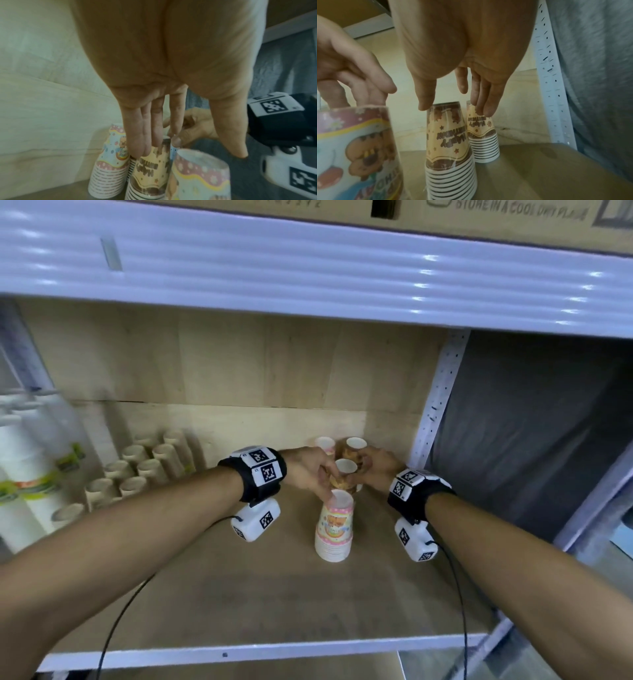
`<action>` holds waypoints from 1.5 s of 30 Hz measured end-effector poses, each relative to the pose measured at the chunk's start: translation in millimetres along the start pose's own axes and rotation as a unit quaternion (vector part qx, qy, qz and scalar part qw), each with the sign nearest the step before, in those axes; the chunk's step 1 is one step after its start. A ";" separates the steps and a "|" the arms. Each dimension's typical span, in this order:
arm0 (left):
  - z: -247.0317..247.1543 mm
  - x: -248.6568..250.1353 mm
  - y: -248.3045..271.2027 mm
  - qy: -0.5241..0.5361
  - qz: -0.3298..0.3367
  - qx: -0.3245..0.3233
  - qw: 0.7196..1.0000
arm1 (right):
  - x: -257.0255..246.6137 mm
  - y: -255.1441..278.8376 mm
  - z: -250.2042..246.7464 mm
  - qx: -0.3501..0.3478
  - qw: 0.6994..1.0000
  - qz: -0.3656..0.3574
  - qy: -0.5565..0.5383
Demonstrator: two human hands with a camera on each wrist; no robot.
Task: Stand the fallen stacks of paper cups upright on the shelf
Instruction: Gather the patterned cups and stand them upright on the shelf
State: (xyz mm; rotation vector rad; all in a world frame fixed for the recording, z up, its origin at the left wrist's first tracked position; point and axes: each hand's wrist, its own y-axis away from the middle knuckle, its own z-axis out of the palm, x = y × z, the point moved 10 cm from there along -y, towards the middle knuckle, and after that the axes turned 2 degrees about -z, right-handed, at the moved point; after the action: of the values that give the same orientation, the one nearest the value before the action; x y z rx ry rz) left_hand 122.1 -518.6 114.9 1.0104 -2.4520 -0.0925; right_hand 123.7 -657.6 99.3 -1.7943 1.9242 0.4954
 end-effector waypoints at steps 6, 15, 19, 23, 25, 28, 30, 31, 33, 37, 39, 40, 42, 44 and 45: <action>23.4 13.6 -0.6 0.007 0.021 -0.004 1.000 | 1.4 -21.7 20.4 -0.007 0.999 -0.027 -0.029; 27.6 19.4 -0.7 0.014 0.025 0.041 0.999 | 10.4 -40.1 29.5 -0.025 0.999 -0.018 0.033; 25.2 20.7 -0.2 0.007 0.020 0.047 0.999 | 6.3 -36.8 27.4 -0.030 0.999 -0.023 0.024; 17.4 17.4 -3.5 0.012 0.017 0.055 0.998 | 21.0 -43.0 22.0 -0.006 1.000 -0.018 -0.023; 11.3 12.4 -7.3 0.009 0.009 0.065 0.998 | 21.0 -39.1 14.8 -0.001 0.999 -0.018 -0.026; 0.4 4.2 -14.7 0.003 -0.008 0.078 0.997 | 31.9 -39.8 4.8 0.015 1.000 0.000 -0.021; -7.3 -2.6 -20.2 0.008 -0.026 0.088 0.996 | 41.9 -43.6 1.3 0.023 1.000 0.007 -0.017; -11.1 -5.7 -22.5 0.011 -0.034 0.095 0.995 | 47.7 -46.8 1.7 0.021 1.000 0.009 -0.020; -17.9 -11.6 -27.5 0.013 -0.048 0.109 0.993 | 42.8 -40.9 -5.1 0.021 1.000 0.010 -0.018; -28.3 -22.0 -38.2 0.023 -0.071 0.132 0.988 | 43.5 -37.4 -10.9 0.024 1.000 0.015 -0.010; -31.0 -25.8 -42.9 0.027 -0.079 0.141 0.986 | 43.3 -37.9 -10.9 0.022 1.000 0.010 -0.010; -31.7 -27.3 -45.4 0.028 -0.082 0.145 0.986 | 44.5 -39.5 -9.8 0.021 1.000 0.007 -0.009; -31.7 -29.5 -49.1 0.030 -0.086 0.149 0.985 | 43.1 -39.2 -9.3 0.017 1.000 0.005 -0.011; -31.0 -29.9 -51.7 0.028 -0.087 0.152 0.984 | 41.6 -39.9 -9.1 0.019 1.000 -0.001 -0.008; -30.1 -30.2 -53.0 0.024 -0.087 0.153 0.984 | 40.4 -38.8 -9.1 0.019 1.000 0.000 -0.006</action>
State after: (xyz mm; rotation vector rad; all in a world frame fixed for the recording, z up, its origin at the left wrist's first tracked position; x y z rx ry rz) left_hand 188.5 -533.0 116.5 1.3408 -2.3745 0.2554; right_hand 159.8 -699.5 86.3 -1.7635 1.9124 0.4656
